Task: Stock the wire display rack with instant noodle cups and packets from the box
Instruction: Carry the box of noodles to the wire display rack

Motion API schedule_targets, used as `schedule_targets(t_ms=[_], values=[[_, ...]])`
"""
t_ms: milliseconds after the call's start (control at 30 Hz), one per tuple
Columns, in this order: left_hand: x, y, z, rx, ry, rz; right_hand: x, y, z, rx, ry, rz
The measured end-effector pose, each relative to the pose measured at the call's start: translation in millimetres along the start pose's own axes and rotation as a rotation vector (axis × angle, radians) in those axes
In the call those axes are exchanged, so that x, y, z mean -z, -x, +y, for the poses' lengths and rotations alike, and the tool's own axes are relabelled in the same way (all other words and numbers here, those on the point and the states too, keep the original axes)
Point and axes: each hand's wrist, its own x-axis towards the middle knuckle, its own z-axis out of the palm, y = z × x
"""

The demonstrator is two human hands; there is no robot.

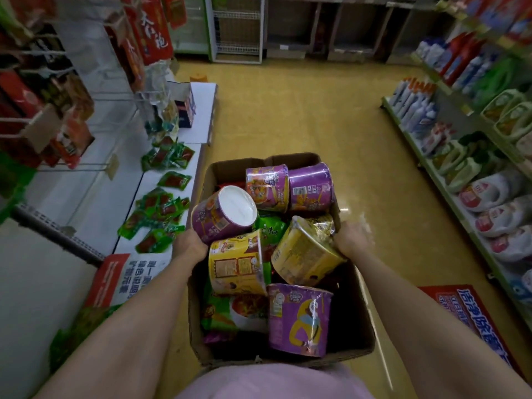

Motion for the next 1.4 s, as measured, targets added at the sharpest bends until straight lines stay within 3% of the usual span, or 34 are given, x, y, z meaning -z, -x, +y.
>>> schedule_targets(t_ms=[400, 633, 1033, 1400], values=[[31, -158, 115, 0.145, 0.113, 0.047, 56, -226, -91, 0.15, 0.039, -0.025], [84, -262, 224, 0.029, 0.085, 0.165, 102, -349, -117, 0.137, 0.008, 0.015], [116, -463, 331, -0.135, -0.029, 0.04, 122, -502, -175, -0.071, -0.105, -0.038], [140, -603, 388, -0.041, -0.012, -0.025, 173, -618, -267, -0.06, -0.06, 0.01]])
